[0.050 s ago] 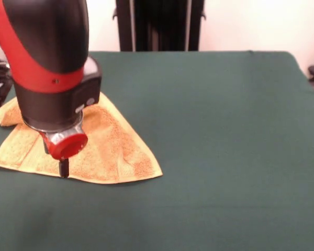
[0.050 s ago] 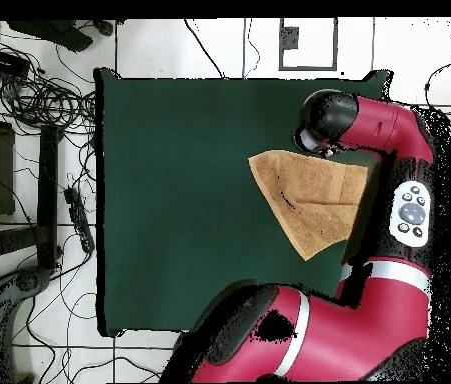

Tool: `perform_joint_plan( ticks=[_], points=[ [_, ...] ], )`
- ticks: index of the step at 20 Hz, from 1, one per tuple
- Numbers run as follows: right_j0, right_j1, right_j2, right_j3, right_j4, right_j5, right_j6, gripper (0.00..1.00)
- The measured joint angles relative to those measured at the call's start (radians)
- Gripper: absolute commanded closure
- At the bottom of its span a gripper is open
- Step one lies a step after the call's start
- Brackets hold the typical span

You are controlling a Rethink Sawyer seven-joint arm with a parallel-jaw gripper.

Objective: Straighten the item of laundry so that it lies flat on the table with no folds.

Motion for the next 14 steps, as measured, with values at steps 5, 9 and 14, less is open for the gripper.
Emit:
perform_joint_plan(
  ticks=[5, 9, 14],
  points=[
    [0.0, 0.037, -0.022, -0.002, 0.001, 0.01, 0.0, 0.0],
    [-0.004, 0.042, -0.021, -0.002, 0.011, 0.009, 0.0, 0.0],
    [-0.004, 0.015, -0.021, 0.007, 0.036, 0.005, 0.0, 0.0]
  ],
)
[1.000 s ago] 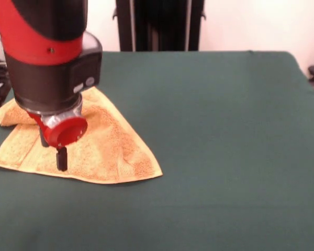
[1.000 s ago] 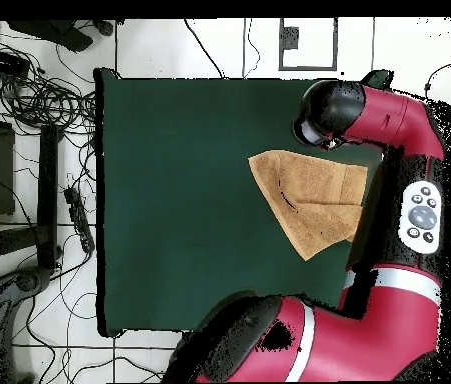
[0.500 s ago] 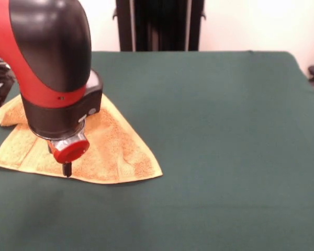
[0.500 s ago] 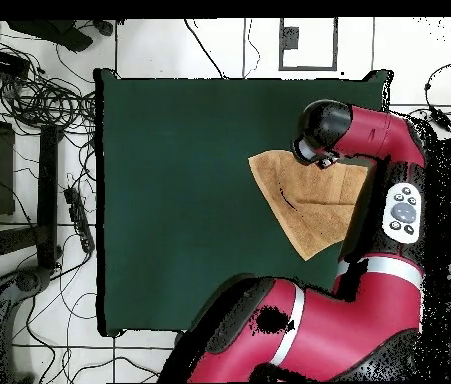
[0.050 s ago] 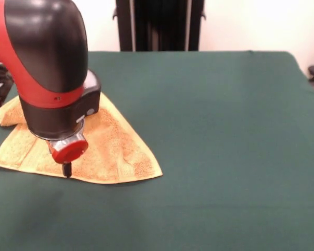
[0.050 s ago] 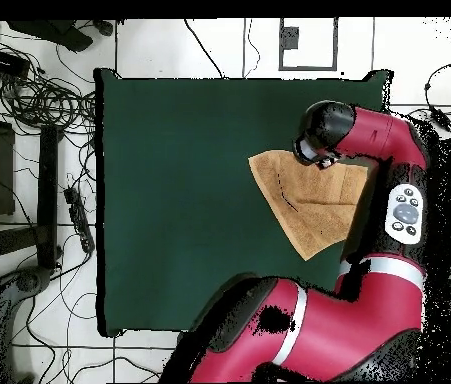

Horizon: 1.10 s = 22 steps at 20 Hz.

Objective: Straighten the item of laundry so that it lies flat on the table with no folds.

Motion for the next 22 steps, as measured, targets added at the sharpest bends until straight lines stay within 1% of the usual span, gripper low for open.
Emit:
perform_joint_plan(
  ticks=[7, 8, 13, 15, 22],
  points=[
    [-0.004, -0.094, 0.0, 0.028, 0.022, -0.004, 0.0, 0.0],
    [-0.009, -0.122, 0.0, 0.041, 0.026, -0.009, 0.0, 0.0],
    [-0.014, -0.174, -0.008, 0.075, 0.028, -0.009, 0.0, 0.0],
    [-0.014, -0.187, -0.012, 0.087, 0.028, -0.009, 0.0, 0.0],
    [-0.014, -0.229, -0.024, 0.177, 0.029, -0.017, 0.0, 0.0]
  ],
)
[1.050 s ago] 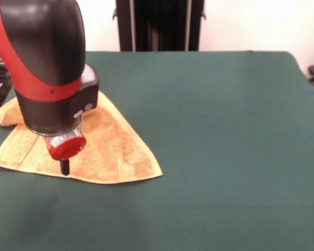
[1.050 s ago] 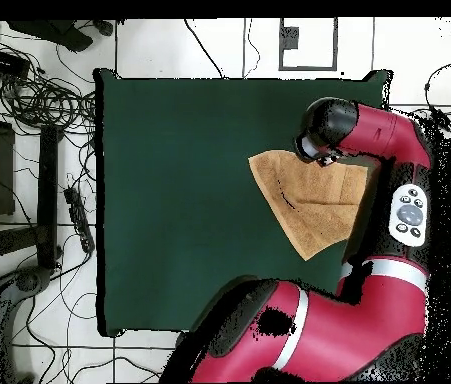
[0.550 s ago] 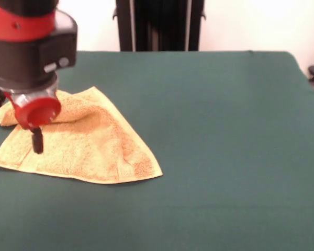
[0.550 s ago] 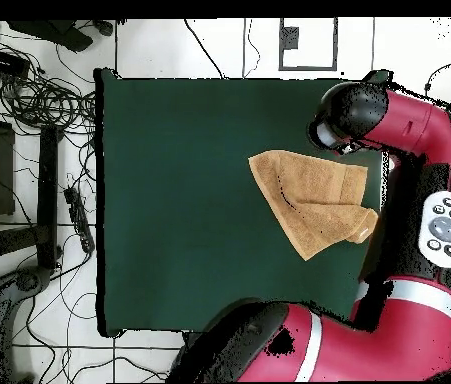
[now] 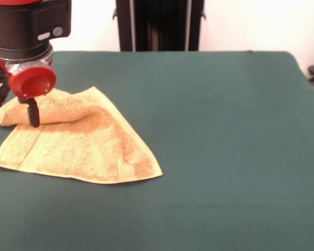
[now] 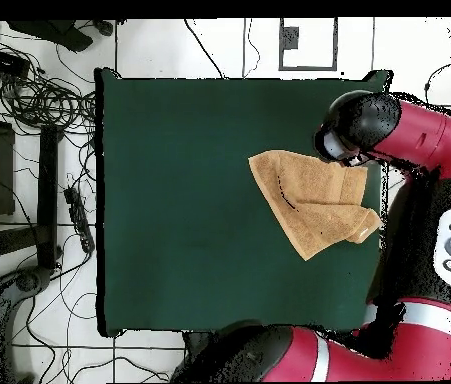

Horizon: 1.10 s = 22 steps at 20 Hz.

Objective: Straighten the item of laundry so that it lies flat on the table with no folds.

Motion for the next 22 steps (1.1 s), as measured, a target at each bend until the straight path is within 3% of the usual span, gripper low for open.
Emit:
perform_joint_plan(
  ticks=[22],
  points=[
    [0.014, -0.005, -0.053, 0.084, 0.018, -0.057, 0.0, 0.0]
  ],
)
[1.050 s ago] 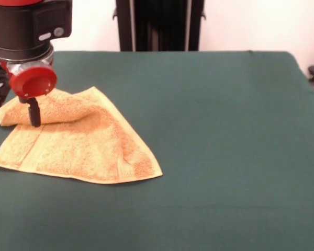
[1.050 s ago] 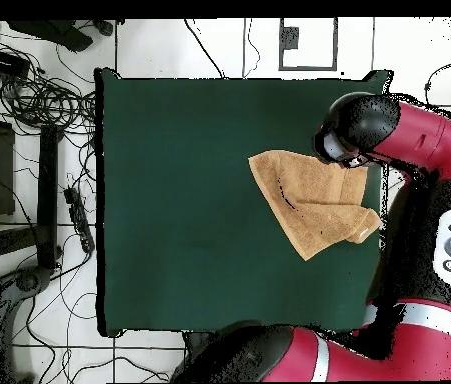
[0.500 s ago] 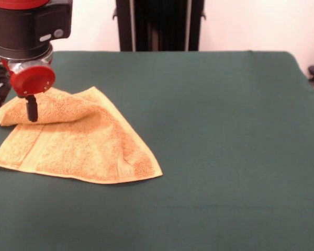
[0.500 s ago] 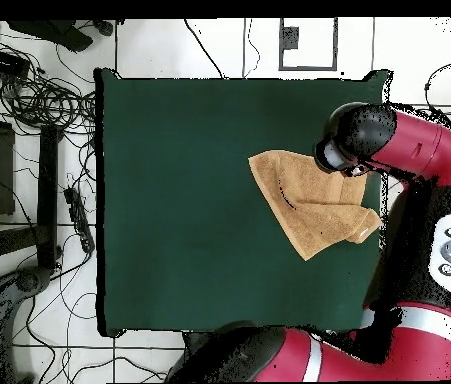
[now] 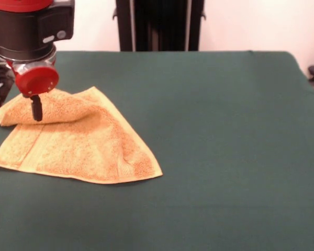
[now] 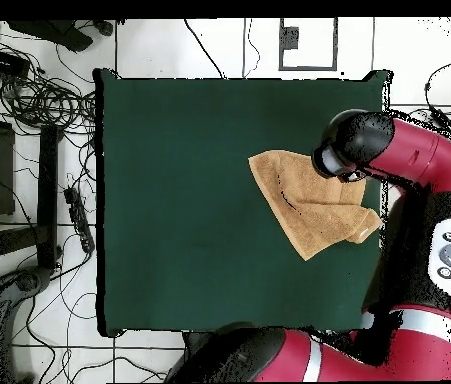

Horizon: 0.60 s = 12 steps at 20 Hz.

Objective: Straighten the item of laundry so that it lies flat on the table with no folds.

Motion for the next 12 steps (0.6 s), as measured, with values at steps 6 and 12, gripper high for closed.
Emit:
perform_joint_plan(
  ticks=[6, 12],
  points=[
    [0.0, 0.001, 0.0, 0.078, 0.011, -0.106, 0.0, 0.0],
    [0.001, 0.013, -0.002, 0.123, 0.019, -0.199, 0.0, 0.0]
  ],
)
